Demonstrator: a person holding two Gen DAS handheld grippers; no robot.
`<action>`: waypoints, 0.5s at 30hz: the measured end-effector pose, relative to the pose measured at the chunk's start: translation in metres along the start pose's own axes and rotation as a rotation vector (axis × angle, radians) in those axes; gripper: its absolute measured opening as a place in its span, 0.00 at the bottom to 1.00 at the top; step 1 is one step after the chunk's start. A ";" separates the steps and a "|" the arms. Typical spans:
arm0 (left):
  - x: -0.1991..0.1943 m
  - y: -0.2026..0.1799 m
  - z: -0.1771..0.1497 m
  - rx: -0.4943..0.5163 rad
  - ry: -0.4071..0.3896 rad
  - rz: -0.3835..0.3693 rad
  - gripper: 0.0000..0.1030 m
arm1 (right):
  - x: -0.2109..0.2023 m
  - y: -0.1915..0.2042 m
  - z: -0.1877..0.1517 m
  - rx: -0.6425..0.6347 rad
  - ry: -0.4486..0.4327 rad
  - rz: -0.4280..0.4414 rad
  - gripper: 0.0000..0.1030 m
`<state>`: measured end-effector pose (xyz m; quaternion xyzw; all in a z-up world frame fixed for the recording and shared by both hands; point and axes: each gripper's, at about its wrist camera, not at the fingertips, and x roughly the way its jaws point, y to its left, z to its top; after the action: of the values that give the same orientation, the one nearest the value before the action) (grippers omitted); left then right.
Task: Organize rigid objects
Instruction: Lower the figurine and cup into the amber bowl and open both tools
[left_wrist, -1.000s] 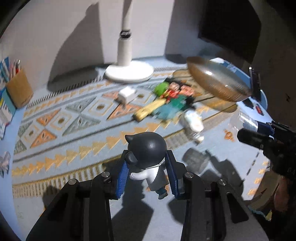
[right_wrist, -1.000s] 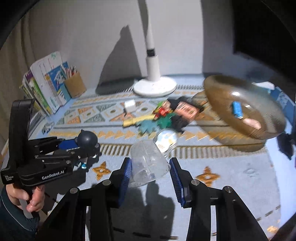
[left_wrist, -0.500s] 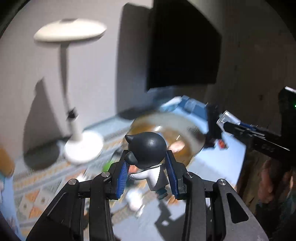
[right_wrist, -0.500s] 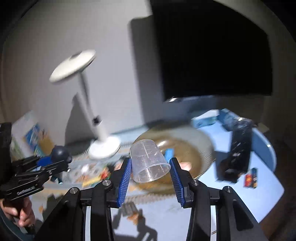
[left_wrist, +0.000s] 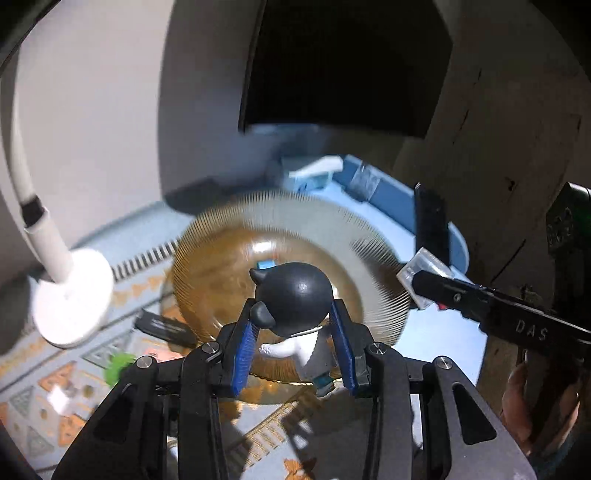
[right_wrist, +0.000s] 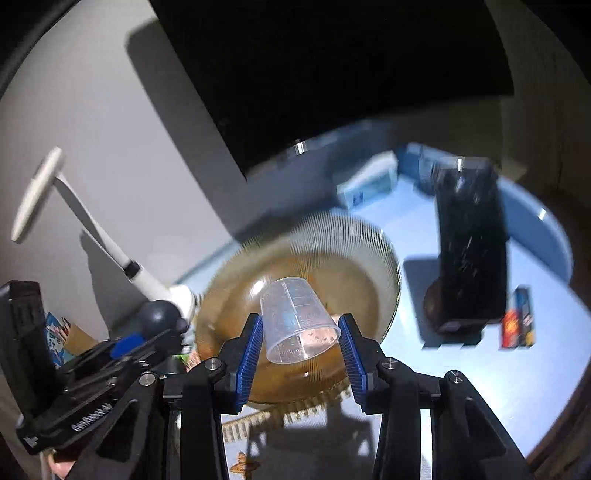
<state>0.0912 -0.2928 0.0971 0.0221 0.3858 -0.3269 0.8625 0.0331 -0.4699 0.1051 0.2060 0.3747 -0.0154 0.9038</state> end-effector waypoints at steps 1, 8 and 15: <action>0.010 0.001 -0.002 -0.002 0.012 -0.001 0.34 | 0.007 -0.001 -0.002 0.002 0.013 0.001 0.40; 0.049 0.014 -0.003 -0.038 0.075 0.003 0.34 | 0.043 -0.012 -0.010 0.020 0.093 0.003 0.40; 0.062 0.010 -0.005 -0.033 0.096 0.008 0.34 | 0.052 -0.014 -0.009 0.015 0.106 -0.006 0.40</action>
<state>0.1238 -0.3178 0.0490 0.0250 0.4320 -0.3155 0.8445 0.0614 -0.4728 0.0587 0.2120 0.4227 -0.0101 0.8811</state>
